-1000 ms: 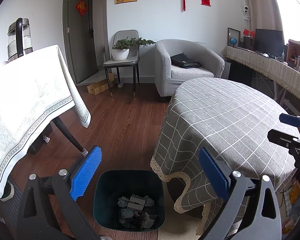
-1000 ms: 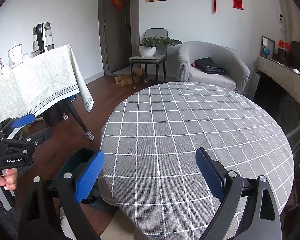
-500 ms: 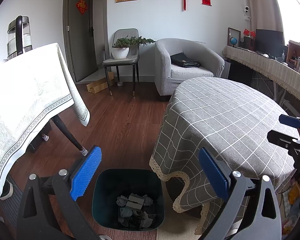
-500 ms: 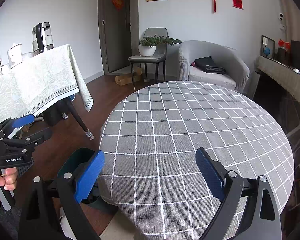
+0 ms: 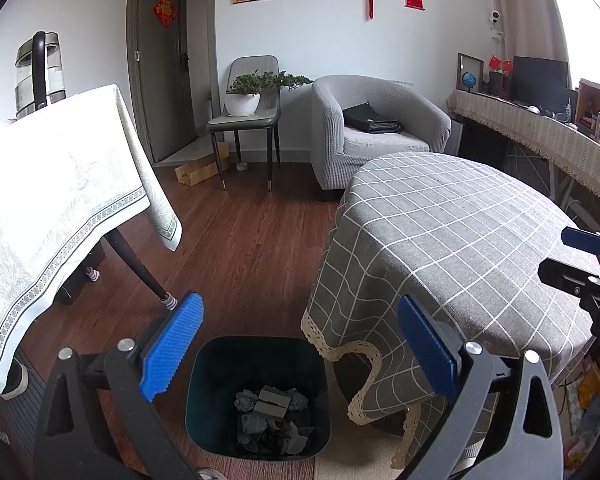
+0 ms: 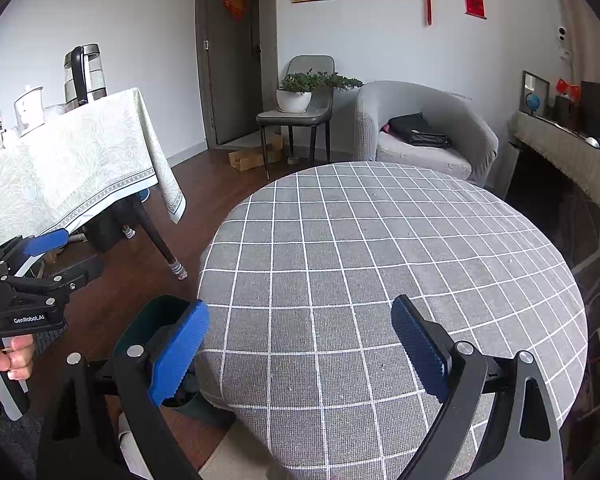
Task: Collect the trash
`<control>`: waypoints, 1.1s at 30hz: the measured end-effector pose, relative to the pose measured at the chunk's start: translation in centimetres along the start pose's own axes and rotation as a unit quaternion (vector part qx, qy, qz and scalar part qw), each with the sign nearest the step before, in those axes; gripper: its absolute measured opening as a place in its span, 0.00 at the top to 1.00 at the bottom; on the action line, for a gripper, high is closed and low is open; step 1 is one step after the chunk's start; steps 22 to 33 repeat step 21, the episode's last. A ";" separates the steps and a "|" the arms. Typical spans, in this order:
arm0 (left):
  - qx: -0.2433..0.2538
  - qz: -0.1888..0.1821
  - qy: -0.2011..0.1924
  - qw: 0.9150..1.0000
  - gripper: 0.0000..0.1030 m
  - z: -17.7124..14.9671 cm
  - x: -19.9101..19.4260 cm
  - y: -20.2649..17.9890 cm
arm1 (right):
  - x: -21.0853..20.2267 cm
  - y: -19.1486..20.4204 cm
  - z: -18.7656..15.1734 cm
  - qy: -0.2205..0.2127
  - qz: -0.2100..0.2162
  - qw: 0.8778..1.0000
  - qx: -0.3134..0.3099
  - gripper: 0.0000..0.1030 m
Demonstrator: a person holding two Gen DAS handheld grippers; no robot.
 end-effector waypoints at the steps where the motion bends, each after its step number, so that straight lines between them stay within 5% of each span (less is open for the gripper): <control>1: 0.000 0.000 0.000 1.000 0.04 0.0 0.0 0.0 | 0.0 0.0 0.0 0.000 0.000 1.000 0.000 0.09; 33: -0.002 0.003 0.002 1.000 0.03 0.0 0.1 0.3 | 0.2 0.0 -0.2 0.003 -0.004 1.000 0.001 0.09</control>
Point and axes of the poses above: each gripper's, at about its wrist camera, not at the fingertips, and x roughly the way its jaws point, y to its left, z to its top, the point moved 8 cm from there along x, roughly the way its jaws point, and after that the axes turned 15 degrees about -y, right-handed, at the moved point
